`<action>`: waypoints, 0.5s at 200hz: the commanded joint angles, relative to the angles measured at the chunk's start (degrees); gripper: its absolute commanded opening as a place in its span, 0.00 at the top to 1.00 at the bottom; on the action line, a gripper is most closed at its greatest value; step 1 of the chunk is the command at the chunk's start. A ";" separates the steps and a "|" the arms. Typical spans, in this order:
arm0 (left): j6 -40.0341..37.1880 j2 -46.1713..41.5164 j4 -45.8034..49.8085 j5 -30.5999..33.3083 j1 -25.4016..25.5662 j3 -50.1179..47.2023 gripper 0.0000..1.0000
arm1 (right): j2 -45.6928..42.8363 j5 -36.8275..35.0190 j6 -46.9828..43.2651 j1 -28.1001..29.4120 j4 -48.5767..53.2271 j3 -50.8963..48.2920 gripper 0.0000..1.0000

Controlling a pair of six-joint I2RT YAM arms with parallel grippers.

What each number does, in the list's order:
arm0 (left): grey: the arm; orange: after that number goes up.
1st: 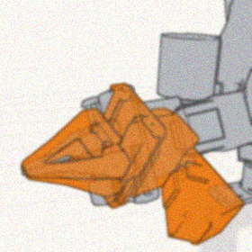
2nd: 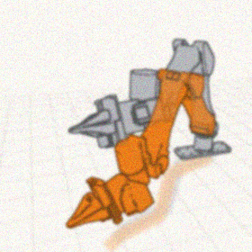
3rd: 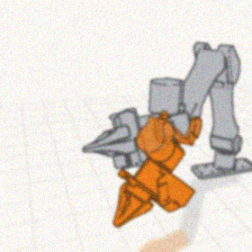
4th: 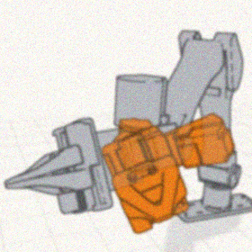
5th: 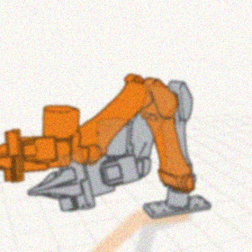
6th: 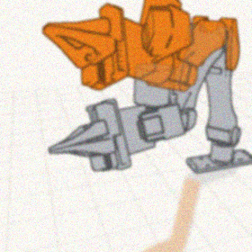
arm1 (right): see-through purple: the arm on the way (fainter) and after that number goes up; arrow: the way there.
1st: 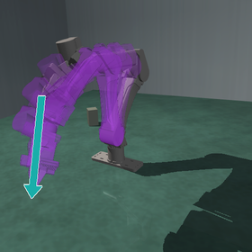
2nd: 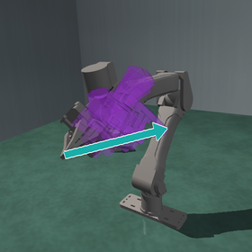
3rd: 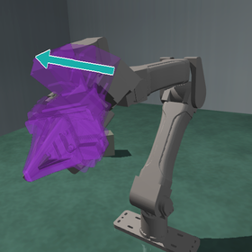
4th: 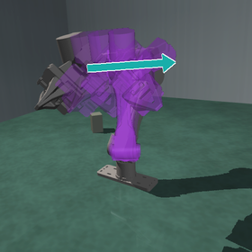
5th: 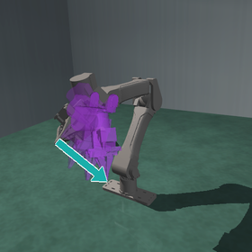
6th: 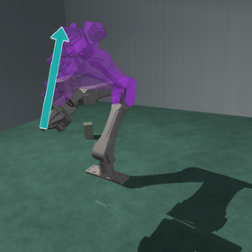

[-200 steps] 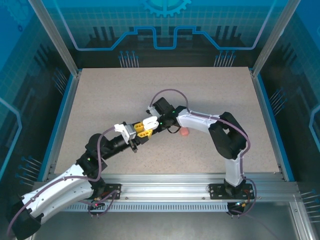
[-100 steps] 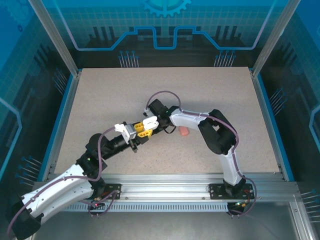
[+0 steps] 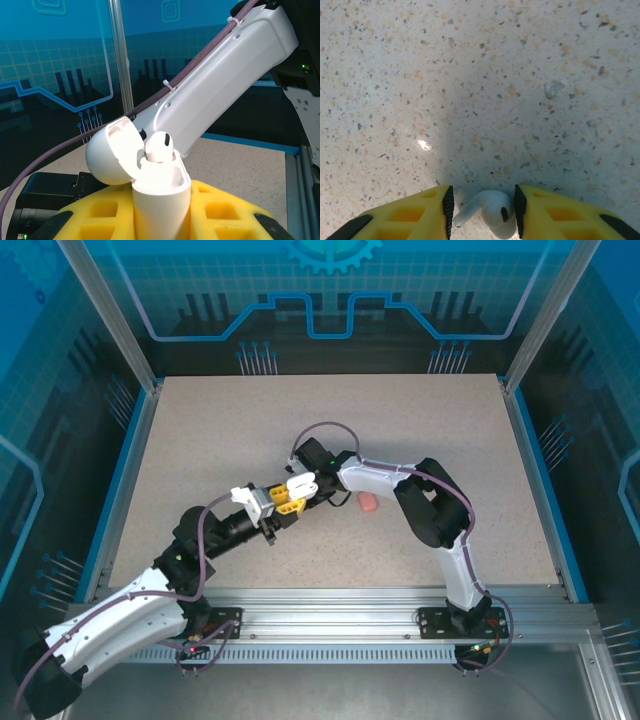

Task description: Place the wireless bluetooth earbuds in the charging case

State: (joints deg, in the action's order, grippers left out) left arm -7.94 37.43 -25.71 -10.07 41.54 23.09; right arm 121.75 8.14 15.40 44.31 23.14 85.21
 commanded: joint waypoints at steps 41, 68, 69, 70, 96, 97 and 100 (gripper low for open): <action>-1.02 0.71 -1.00 0.59 0.29 0.11 1.00 | -0.25 2.58 -0.06 0.82 1.75 -1.42 0.63; -0.93 0.49 -0.79 0.63 0.21 0.11 1.00 | -0.11 1.58 -0.71 1.10 2.75 -1.17 0.64; -0.93 0.47 -0.76 0.65 0.26 0.07 1.00 | -0.11 1.55 -0.72 1.15 2.77 -1.27 0.64; -0.93 0.46 -0.75 0.65 0.23 0.05 1.00 | -0.11 1.54 -0.72 1.18 2.78 -1.27 0.64; -0.93 0.19 -0.61 0.75 0.22 -0.03 1.00 | 0.14 0.56 -1.24 1.48 3.58 -1.33 0.65; -0.93 0.19 -0.59 0.75 0.22 0.00 1.00 | 0.15 0.56 -1.24 1.48 3.58 -1.35 0.65; -0.93 0.19 -0.57 0.79 0.28 0.01 1.00 | 0.15 0.56 -1.25 1.48 3.58 -1.34 0.66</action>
State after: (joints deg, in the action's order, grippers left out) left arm -7.92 38.24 -25.71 -10.07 41.54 23.09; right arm 121.75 8.82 15.09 44.38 23.09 84.84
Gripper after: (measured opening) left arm 0.228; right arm 0.351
